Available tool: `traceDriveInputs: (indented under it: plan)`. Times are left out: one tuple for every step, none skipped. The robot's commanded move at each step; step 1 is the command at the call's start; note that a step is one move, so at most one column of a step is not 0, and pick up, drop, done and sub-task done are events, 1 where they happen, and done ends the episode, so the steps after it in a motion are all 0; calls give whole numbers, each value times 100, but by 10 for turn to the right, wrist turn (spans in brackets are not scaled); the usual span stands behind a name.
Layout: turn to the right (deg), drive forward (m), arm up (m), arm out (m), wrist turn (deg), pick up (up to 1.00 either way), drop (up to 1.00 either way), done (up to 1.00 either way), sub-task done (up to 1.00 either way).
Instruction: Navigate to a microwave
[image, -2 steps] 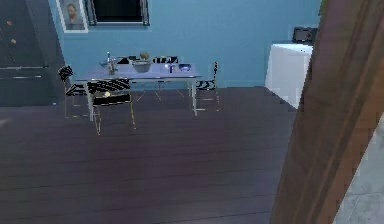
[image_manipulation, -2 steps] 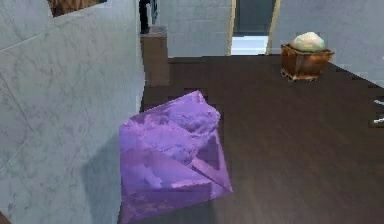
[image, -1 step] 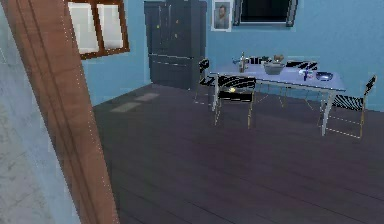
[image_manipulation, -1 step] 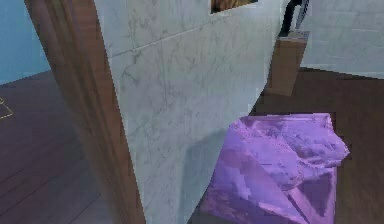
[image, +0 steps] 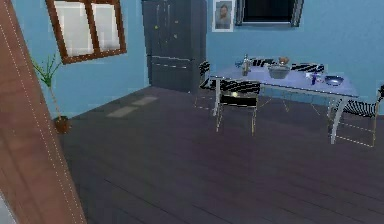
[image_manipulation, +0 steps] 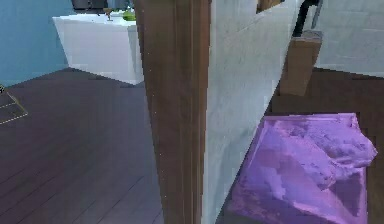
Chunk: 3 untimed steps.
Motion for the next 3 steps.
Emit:
traceDriveInputs:
  plan:
    - [450,0,0,0,0,0,0,0,0]
    - [0,60,0,0,0,0,0,0,0]
    - [-150,0,0,0,0,0,0,0,0]
